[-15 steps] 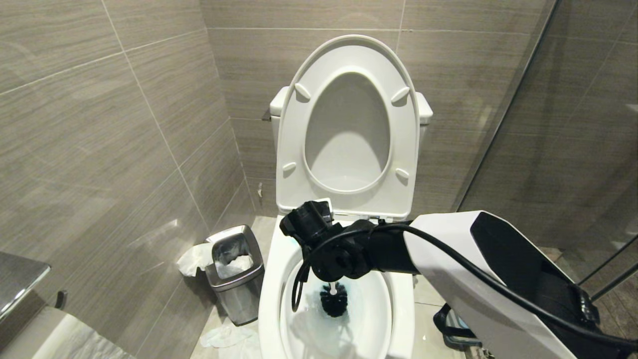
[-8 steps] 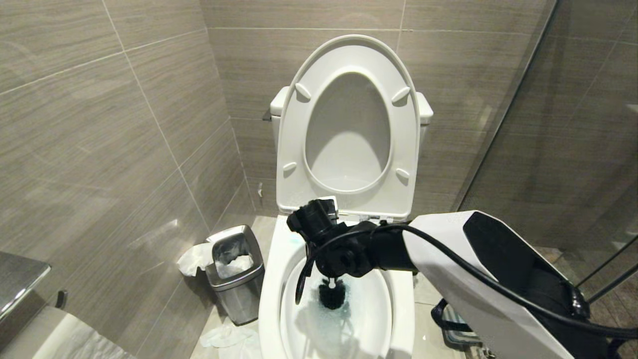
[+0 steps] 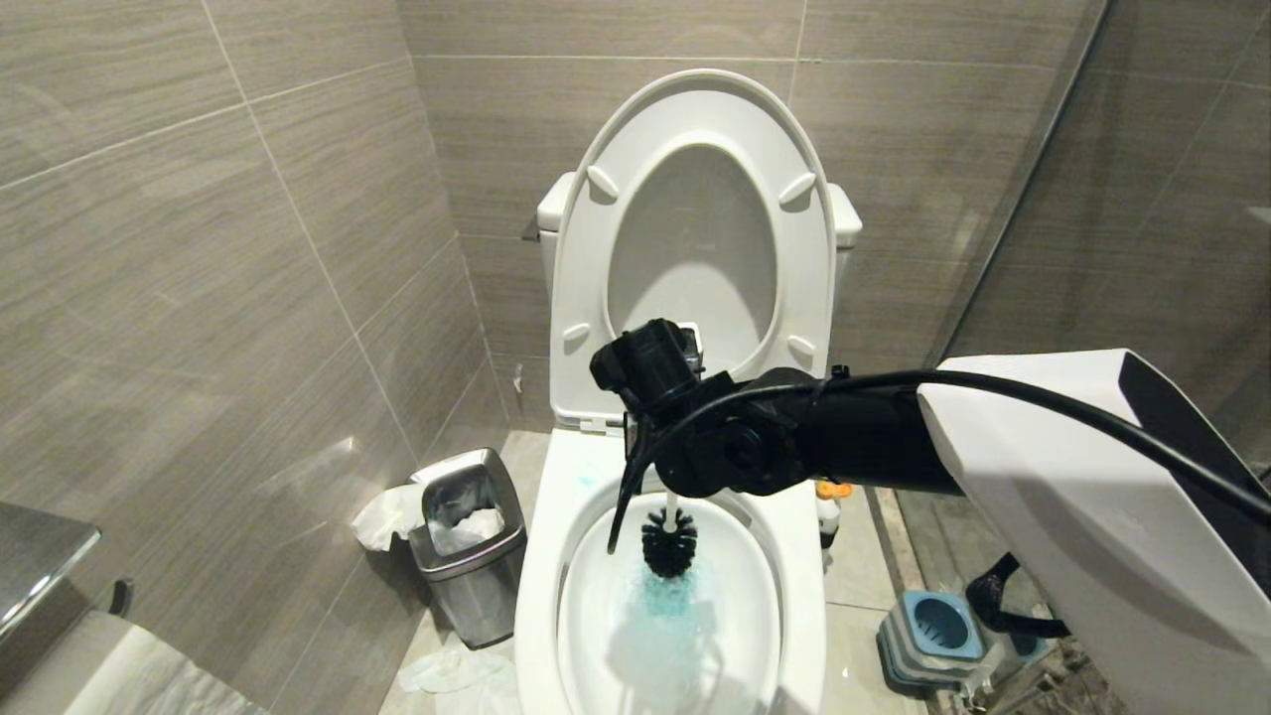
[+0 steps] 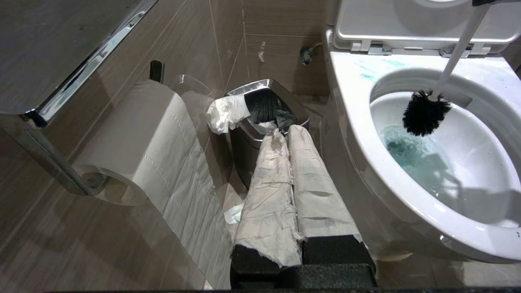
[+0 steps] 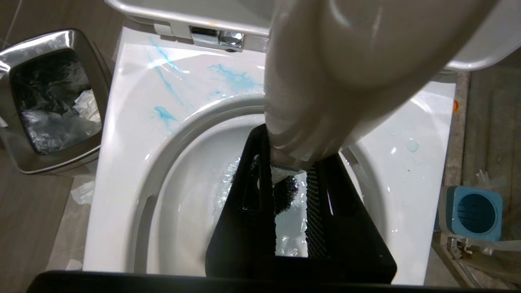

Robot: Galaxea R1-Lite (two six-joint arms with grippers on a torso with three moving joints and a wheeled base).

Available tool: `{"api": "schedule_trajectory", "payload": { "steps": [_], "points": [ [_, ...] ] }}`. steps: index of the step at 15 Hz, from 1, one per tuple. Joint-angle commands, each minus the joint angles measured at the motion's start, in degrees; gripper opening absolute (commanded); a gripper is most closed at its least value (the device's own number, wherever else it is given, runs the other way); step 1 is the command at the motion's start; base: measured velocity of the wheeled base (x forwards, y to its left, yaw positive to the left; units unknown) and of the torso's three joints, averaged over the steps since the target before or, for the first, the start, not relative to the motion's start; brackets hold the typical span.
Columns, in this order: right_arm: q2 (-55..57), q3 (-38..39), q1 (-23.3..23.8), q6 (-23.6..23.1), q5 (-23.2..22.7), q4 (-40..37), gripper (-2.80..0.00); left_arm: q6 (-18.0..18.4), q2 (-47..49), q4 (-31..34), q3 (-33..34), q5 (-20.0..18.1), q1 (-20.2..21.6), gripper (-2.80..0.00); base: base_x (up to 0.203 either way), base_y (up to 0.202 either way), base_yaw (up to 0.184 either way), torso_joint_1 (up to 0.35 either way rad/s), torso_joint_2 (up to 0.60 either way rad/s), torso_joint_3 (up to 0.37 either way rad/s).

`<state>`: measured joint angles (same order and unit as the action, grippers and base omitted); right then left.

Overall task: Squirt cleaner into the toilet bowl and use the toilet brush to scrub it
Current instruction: Scrub the toilet bowl

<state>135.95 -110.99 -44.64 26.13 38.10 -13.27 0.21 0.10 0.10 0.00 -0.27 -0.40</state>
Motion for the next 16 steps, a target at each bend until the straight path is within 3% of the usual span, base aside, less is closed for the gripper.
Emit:
{"api": "schedule_trajectory", "payload": {
  "steps": [1,4,8,16],
  "points": [
    [3.91,-1.52,1.37,0.21,1.54,0.19,-2.8,0.04,-0.01,-0.01,0.0,0.0,0.04,-2.8,0.0,0.0,0.0,0.0,0.0,0.0],
    [7.98,-2.33,2.18,0.31,2.0,0.7,-2.8,-0.02,-0.01,-0.01,0.0,0.0,0.04,-2.8,0.0,0.0,0.0,0.0,0.0,0.0],
    [11.19,-2.31,2.1,-1.61,2.42,8.08,-2.8,-0.03,-0.01,-0.01,0.0,0.0,0.04,-2.8,0.0,0.0,0.0,0.0,0.0,0.0],
    [0.11,-2.13,-0.02,-2.75,2.57,2.81,-2.8,-0.02,-0.01,-0.01,0.0,0.02,-0.03,-2.8,0.0,0.0,0.0,0.0,0.0,0.0]
  ]
}}
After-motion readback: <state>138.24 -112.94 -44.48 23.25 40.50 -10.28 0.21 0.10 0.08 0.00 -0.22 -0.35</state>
